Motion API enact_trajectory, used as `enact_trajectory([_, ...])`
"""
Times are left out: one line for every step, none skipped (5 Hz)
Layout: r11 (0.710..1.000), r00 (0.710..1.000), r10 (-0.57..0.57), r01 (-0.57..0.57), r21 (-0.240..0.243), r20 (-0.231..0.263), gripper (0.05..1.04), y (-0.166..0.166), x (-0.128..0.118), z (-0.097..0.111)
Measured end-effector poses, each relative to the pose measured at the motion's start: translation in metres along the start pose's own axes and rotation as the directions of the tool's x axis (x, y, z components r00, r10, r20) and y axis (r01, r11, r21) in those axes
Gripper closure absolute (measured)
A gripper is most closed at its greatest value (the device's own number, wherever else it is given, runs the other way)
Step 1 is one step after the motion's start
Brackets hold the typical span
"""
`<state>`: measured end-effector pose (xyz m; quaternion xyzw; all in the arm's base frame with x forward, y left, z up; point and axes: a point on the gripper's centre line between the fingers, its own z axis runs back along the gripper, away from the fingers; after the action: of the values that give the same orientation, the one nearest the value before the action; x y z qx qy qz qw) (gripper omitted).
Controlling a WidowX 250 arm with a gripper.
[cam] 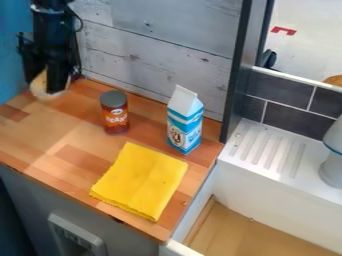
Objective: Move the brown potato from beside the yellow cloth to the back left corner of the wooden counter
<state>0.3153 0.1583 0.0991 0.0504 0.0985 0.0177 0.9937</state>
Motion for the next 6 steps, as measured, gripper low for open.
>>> enact_trajectory([0.999, 0.999, 0.045, -0.045, 0.023, -0.029, 0.442, 0.012, 0.015, -0.015])
enact_trajectory([0.986, 0.989, 0.14, -0.144, 0.089, 0.048, 0.442, 0.025, 0.033, -0.03])
enact_trajectory([0.983, 0.986, 0.144, -0.153, 0.104, 0.083, 0.442, 0.03, 0.049, -0.048])
enact_trajectory([0.987, 0.985, 0.129, -0.138, 0.077, 0.116, 0.442, 0.037, 0.068, -0.056])
enact_trajectory([0.996, 0.987, 0.092, -0.094, 0.008, 0.132, 0.442, 0.044, 0.09, -0.059])
enact_trajectory([0.997, 0.991, 0.075, -0.073, -0.021, 0.112, 0.442, 0.045, 0.097, -0.06])
